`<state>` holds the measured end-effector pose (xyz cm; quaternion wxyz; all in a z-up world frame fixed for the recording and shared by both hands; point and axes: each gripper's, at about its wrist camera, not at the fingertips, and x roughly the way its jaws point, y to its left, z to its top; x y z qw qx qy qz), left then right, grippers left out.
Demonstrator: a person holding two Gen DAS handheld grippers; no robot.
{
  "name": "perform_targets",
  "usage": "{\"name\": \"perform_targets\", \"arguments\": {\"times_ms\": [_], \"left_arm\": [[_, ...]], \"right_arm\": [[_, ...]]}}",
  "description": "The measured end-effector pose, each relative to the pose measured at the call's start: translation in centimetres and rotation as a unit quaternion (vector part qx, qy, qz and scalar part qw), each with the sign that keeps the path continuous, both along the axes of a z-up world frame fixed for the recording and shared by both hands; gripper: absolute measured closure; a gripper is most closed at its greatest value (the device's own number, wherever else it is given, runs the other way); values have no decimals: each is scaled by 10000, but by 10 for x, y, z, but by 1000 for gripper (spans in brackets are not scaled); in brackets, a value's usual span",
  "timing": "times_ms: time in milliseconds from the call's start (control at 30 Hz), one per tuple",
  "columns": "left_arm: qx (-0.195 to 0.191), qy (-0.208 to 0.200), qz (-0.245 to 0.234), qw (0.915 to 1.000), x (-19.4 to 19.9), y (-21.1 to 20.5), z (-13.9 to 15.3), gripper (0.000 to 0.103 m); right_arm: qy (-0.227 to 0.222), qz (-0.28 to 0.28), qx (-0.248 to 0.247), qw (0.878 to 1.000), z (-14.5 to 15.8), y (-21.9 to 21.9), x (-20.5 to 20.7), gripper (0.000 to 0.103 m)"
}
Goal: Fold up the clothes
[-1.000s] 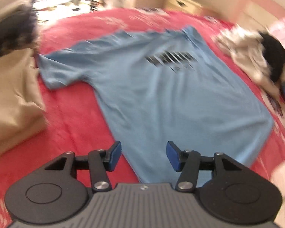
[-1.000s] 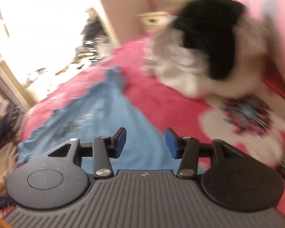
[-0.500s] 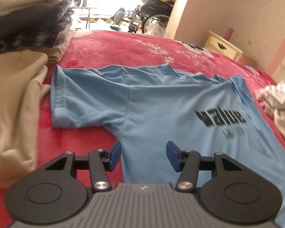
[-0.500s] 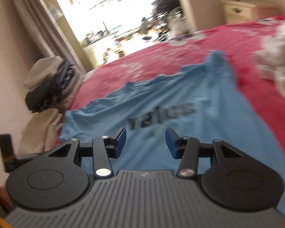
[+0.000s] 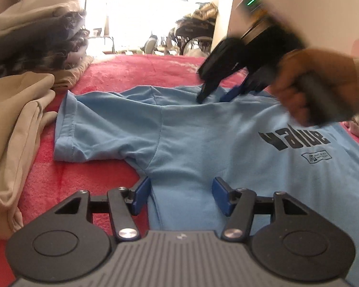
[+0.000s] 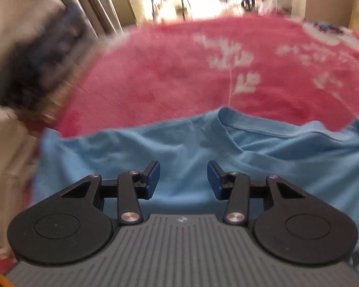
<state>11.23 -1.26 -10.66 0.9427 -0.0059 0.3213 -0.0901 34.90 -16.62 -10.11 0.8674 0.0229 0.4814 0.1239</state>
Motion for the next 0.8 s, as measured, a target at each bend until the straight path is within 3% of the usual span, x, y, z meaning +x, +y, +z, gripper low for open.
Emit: {"name": "perform_targets", "arguments": {"times_ms": [200,333,433,533,633,733,800], "left_arm": [[-121,-200,31,9997,-5,2,-5,42],[-97,-225,29,9997,-8,2,-5,42],[-104,-235,37,9997,-9,2,-5,42],[-82,-246,58,9996,-10,1,-5,42],[-40,-243,107,9996,-11,0,-4,41],[-50,-234,194,9995,-12,0,-3,41],[-70,-233,229,9994,-13,1,-3,41]], "right_arm": [[-427,-68,-413,9982,-10,23,48,55],[-735,18,-545,9958,-3,25,59,55],[-997,14,-112,9949,20,12,44,57],[-737,668,357,9944,42,18,17,57],[-221,1442,268,9889,37,50,-8,59],[-36,1533,-331,9876,-1,82,-2,56],[-390,1296,-239,9905,-8,89,12,50]]}}
